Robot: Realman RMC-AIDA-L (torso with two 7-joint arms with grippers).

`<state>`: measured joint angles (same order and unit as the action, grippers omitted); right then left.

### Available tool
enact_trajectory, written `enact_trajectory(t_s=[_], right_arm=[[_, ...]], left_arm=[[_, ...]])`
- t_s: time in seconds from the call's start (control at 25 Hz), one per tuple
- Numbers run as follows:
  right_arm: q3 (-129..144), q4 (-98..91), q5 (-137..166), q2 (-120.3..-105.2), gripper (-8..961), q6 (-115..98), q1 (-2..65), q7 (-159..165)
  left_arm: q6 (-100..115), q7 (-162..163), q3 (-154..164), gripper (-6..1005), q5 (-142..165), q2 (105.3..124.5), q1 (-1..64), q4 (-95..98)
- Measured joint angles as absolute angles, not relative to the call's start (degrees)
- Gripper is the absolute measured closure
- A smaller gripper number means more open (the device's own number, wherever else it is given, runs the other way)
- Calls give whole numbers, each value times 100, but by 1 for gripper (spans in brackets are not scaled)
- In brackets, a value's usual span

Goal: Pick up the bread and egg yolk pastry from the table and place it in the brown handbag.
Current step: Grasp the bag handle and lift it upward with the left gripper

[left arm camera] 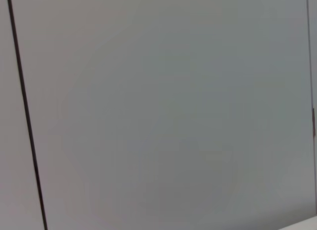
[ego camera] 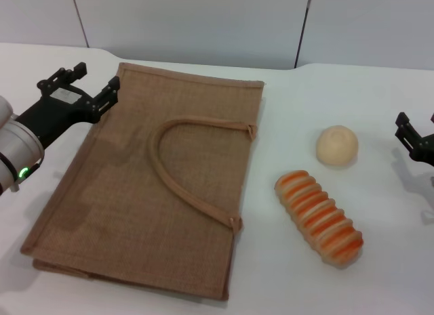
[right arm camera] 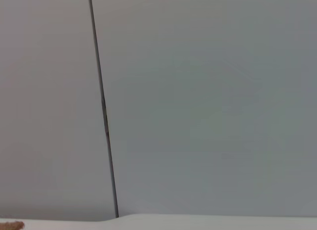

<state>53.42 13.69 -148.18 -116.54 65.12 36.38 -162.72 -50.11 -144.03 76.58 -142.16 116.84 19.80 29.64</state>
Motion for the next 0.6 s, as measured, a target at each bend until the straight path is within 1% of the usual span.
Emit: enact_trajectory(t_s=[0.6], right_arm=[[5299,1306,-14819,-11654,229,6478,3604,-16198]], left_arm=[[-4986,-14336,7672,316,-14216,11669,2014,2961]])
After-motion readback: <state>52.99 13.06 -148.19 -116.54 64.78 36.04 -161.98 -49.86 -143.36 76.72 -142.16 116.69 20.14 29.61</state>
